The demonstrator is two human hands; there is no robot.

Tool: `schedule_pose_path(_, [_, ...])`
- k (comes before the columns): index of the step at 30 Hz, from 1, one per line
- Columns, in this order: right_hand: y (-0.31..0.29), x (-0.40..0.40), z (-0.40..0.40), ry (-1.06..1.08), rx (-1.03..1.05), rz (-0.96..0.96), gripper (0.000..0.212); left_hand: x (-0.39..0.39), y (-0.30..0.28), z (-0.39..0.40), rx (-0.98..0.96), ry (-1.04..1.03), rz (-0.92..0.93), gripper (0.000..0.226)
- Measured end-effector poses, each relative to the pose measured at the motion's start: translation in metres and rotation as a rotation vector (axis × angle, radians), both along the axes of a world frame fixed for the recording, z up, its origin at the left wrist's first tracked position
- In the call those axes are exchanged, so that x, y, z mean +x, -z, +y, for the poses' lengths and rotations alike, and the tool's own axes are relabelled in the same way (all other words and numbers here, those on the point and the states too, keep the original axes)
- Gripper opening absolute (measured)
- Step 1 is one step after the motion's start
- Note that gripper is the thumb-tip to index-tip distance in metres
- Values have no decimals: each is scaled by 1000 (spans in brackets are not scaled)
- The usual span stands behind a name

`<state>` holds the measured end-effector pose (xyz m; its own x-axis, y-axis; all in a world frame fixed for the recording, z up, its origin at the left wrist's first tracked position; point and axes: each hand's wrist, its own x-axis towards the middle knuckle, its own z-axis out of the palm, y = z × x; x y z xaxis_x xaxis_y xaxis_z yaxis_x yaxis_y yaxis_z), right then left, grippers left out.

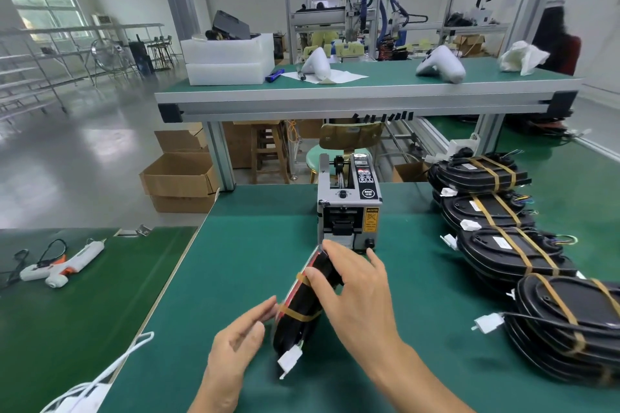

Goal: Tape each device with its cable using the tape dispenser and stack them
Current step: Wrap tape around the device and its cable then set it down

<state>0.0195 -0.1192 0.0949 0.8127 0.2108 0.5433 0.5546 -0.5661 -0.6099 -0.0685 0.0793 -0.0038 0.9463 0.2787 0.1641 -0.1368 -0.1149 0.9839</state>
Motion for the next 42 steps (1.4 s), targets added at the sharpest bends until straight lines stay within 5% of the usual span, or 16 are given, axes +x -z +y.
schedule_pose_path(4, [0,-16,12,40,-119,-128,41,-4,4,-4,79,-3,46,90])
schedule_pose_path(12, [-7,-39,28,11,-214,-205,45,-1,-1,-5,123,-6,56,64])
schedule_pose_path(15, [-13,-38,23,-42,-141,-140,43,-1,-3,-7,81,13,37,52])
schedule_pose_path(20, [-22,19,2,26,417,120,22,1,-4,-6,76,10,-8,44])
schedule_pose_path(25, [-1,93,-6,225,295,608,33,4,6,-2,48,8,-5,60])
schedule_pose_path(42, [20,132,35,354,593,664,17,8,21,8,70,38,67,66])
